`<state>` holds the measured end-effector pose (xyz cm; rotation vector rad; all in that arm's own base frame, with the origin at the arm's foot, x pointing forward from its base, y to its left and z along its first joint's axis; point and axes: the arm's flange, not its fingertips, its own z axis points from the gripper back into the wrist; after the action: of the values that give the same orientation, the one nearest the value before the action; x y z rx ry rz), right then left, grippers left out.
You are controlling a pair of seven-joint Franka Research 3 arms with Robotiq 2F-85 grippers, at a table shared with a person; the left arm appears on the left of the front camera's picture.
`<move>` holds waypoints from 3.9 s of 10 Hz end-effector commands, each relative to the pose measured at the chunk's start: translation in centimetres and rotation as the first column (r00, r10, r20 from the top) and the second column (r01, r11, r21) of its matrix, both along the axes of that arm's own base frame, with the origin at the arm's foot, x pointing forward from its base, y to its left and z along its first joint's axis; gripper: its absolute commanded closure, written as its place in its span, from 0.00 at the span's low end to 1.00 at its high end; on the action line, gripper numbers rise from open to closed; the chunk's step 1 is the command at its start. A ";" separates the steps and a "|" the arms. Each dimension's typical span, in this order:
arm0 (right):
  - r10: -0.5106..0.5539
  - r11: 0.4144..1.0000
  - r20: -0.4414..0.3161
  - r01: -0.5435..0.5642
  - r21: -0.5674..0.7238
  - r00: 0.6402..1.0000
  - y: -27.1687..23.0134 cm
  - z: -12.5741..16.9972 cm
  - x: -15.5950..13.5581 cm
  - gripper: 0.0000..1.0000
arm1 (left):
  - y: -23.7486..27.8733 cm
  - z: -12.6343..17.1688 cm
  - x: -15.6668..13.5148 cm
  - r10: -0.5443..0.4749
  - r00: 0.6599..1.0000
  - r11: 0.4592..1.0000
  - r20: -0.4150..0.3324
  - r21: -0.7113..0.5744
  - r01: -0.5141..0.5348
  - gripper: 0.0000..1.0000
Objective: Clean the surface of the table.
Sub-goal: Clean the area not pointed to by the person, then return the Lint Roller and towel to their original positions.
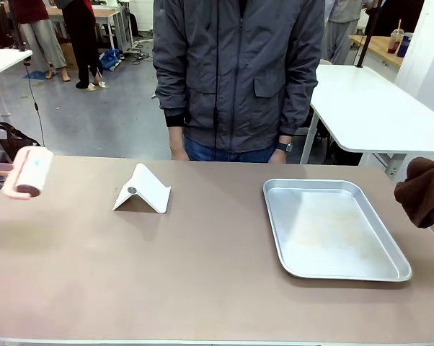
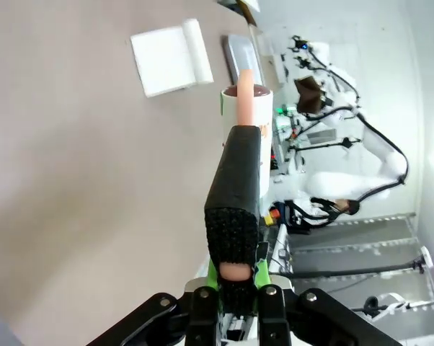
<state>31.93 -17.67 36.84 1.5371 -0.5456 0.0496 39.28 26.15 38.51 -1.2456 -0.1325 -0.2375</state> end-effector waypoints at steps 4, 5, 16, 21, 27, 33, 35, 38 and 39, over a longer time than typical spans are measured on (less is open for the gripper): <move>-0.002 1.000 0.018 0.002 0.020 1.000 0.0 0.5 0.3 0.91 | 4.5 0.4 -8.3 -0.054 0.999 0.996 -0.001 -0.066 0.054 0.81; -0.002 1.000 0.018 0.002 0.020 1.000 0.0 0.5 0.3 0.91 | 4.7 -0.1 -8.7 -0.059 0.998 0.996 -0.016 -0.068 0.058 0.81; -0.002 1.000 0.018 0.002 0.020 1.000 0.0 0.5 0.3 0.91 | 5.0 0.5 -8.8 -0.042 0.999 0.997 -0.029 -0.063 0.040 0.81; -0.002 1.000 0.018 0.002 0.020 1.000 0.0 0.5 0.3 0.91 | 5.0 0.5 -8.8 -0.042 0.999 0.997 -0.029 -0.063 0.040 0.81; 0.035 0.999 -0.007 -0.035 -0.037 0.999 2.1 0.9 0.9 0.91 | 2.5 2.6 -8.2 -0.082 0.997 0.993 -0.016 -0.091 0.080 0.81; 0.112 0.936 -0.049 -0.122 -0.330 0.992 19.2 3.8 6.8 0.91 | -8.8 11.1 -5.4 -0.132 0.987 0.988 -0.094 0.068 0.138 0.81; 0.118 0.916 0.004 -0.107 -0.387 0.993 25.1 4.4 8.4 0.91 | -12.8 12.6 -3.0 -0.166 0.977 0.973 -0.131 0.139 0.184 0.81; 0.195 0.896 -0.016 -0.185 -0.405 0.981 33.0 3.3 10.1 0.91 | -19.4 11.6 1.0 -0.039 0.992 0.971 -0.122 0.228 0.066 0.81; 0.183 0.894 -0.015 -0.173 -0.414 0.983 34.6 2.6 10.8 0.91 | -21.4 10.9 2.1 -0.041 0.990 0.962 -0.133 0.264 0.075 0.81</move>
<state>40.98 16.07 39.99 1.1702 -0.3557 0.3448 41.43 6.45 50.08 -1.0072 0.0477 -0.2609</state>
